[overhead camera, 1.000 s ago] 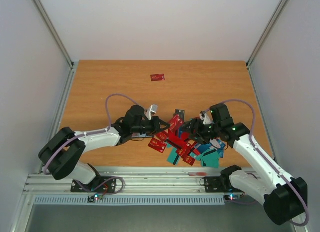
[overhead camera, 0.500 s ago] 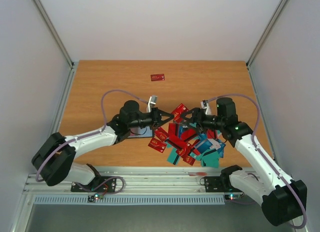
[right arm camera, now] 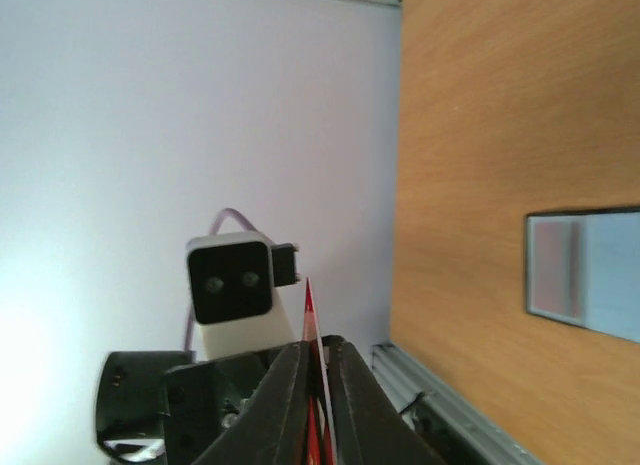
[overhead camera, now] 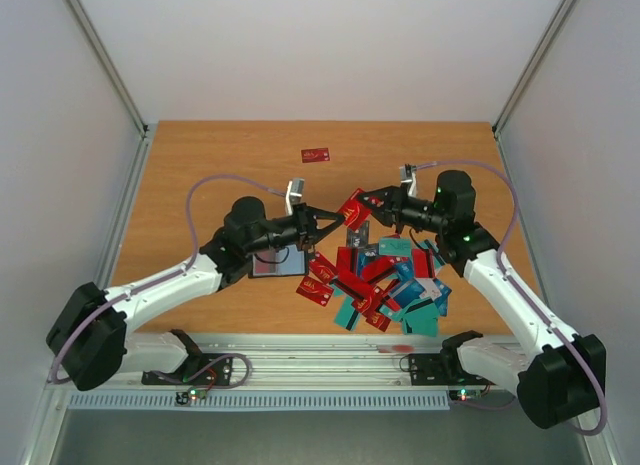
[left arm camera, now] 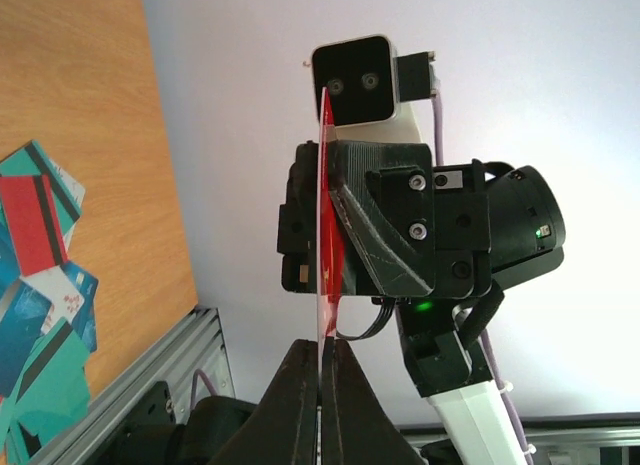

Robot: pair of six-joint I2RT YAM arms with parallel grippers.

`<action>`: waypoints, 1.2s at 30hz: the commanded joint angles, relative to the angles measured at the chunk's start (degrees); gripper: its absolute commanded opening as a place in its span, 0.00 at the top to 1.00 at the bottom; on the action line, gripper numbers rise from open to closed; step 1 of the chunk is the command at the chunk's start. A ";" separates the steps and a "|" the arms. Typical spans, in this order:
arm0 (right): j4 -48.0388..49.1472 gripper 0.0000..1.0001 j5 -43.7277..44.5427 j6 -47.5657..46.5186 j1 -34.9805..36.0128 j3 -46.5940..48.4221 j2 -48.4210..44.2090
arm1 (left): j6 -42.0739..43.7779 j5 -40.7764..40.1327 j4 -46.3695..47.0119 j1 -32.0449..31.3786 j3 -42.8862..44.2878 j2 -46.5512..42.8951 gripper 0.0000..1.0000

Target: Put the credit cards into the card holder

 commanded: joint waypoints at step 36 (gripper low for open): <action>-23.62 0.99 -37.35 -31.15 3.67 21.46 11.27 | 15.56 25.69 -17.05 8.00 8.73 -9.34 0.62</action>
